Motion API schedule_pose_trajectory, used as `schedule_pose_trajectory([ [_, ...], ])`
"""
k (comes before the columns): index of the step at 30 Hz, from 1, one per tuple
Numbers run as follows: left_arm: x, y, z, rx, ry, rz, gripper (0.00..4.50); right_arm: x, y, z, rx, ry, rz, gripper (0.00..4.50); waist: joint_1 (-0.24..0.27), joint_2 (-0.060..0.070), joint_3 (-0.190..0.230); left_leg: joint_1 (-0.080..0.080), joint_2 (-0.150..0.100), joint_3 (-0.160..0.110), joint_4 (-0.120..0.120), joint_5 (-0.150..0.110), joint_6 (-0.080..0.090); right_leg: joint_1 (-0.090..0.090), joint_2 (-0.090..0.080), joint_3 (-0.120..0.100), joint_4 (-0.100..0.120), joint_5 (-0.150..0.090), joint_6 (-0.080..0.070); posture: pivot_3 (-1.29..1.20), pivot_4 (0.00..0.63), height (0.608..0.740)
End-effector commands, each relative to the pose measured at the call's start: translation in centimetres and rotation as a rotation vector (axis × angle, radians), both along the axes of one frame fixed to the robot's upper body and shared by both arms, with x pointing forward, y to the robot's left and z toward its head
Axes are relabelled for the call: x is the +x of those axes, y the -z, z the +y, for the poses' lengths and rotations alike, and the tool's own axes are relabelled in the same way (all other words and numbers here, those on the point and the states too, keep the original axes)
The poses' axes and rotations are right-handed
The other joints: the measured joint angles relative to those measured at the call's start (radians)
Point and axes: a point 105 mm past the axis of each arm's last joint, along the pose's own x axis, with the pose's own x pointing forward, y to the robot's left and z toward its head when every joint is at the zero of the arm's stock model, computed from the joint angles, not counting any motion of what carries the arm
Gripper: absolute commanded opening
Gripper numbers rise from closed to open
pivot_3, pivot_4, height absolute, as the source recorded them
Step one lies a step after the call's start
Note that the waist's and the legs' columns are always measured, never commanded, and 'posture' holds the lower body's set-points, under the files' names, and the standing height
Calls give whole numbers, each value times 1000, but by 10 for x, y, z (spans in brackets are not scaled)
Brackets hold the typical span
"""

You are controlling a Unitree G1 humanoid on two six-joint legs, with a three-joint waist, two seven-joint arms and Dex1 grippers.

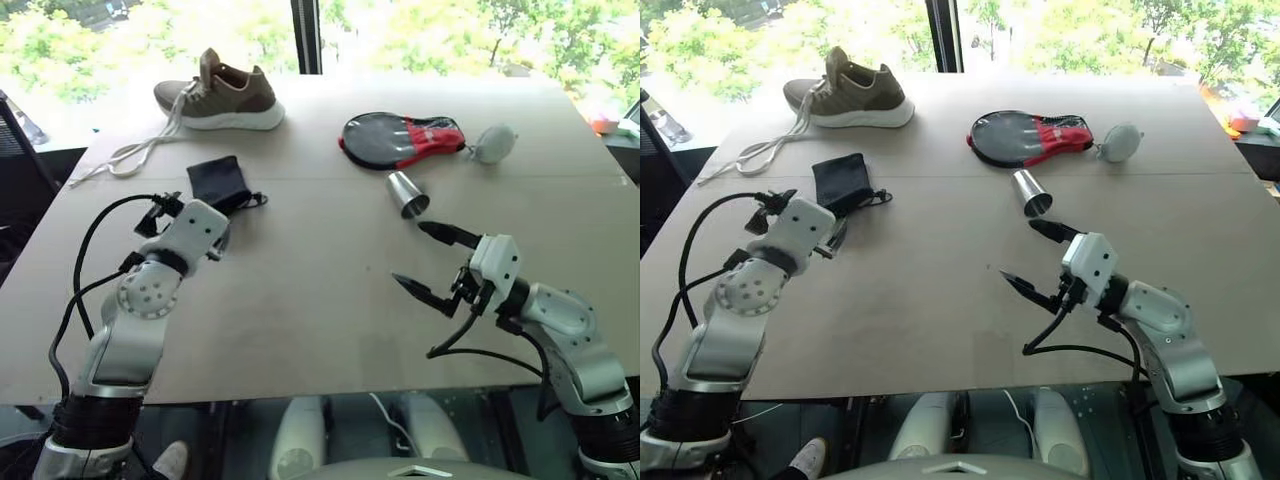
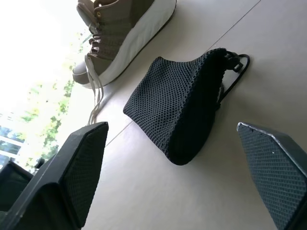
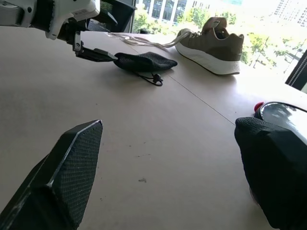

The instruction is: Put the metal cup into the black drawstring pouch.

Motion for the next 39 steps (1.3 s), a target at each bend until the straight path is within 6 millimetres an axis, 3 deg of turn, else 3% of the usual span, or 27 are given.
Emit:
schedule_pose_trajectory([
  [1,14,-7,2,86,-26,-8,4469,-8,-13,5,8,-10,-73,4475,1,0,0,0,0,0,0,0,0,0,0,0,0,0,0,0,150,740],
  [10,38,-7,-1,211,-61,6,4469,-10,-16,1,1,32,-87,4475,8,0,0,-1,0,0,0,0,0,0,0,-1,0,0,0,0,150,740],
  [25,30,-14,12,289,-67,39,4469,-12,-15,2,-1,34,-69,4475,15,0,0,-2,0,0,2,0,0,0,0,-1,0,0,0,0,150,740],
  [39,49,-8,27,327,-130,57,4469,-12,-15,2,-6,28,-64,4475,17,0,0,-3,0,1,4,0,0,0,0,-2,1,0,0,0,150,740],
])
